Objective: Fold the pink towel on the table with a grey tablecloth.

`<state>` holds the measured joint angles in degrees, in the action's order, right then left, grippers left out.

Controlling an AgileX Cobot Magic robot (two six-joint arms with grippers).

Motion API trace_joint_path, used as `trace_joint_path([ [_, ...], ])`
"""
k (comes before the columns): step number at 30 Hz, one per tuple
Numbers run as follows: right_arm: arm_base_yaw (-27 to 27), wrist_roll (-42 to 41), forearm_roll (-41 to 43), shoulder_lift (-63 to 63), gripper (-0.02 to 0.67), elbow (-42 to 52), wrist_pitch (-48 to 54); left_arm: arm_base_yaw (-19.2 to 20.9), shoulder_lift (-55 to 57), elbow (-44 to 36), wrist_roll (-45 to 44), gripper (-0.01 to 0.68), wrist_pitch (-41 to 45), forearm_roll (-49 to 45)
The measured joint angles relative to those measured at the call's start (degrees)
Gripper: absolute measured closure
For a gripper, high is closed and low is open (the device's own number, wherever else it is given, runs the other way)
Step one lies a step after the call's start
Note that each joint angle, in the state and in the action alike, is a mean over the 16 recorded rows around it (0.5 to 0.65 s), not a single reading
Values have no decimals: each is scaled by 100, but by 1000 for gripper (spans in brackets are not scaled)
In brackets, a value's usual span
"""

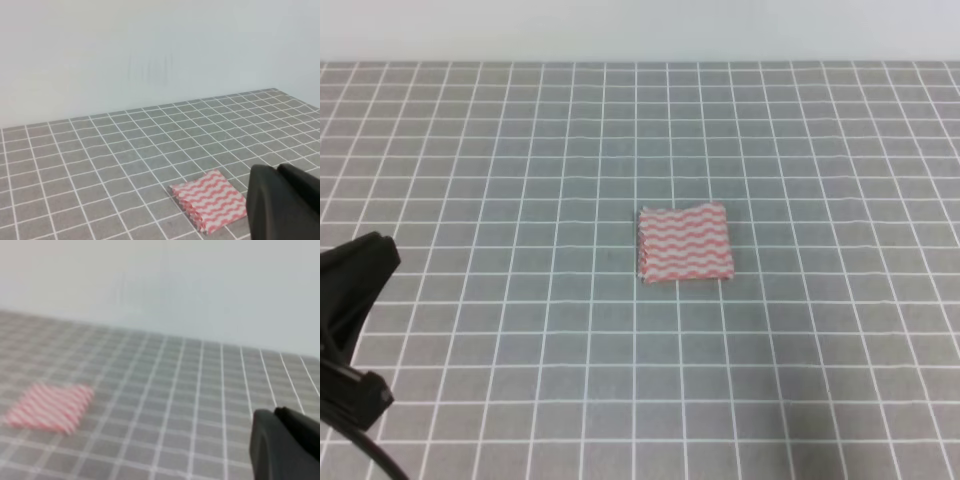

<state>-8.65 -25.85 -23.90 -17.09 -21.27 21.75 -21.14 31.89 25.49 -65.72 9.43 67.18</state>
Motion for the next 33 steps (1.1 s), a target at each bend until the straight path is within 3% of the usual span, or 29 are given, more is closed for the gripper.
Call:
trace_joint_path([
  [7, 495, 348, 432, 642, 666, 613, -284, 1, -11, 0, 0, 675, -4, 0],
  [21, 564, 2220, 1988, 1669, 666, 1997, -638, 1, -11, 0, 0, 675, -10, 0],
  [33, 563, 2295, 1994, 1817, 666, 2157, -281, 0, 0, 0, 0, 675, -10, 0],
])
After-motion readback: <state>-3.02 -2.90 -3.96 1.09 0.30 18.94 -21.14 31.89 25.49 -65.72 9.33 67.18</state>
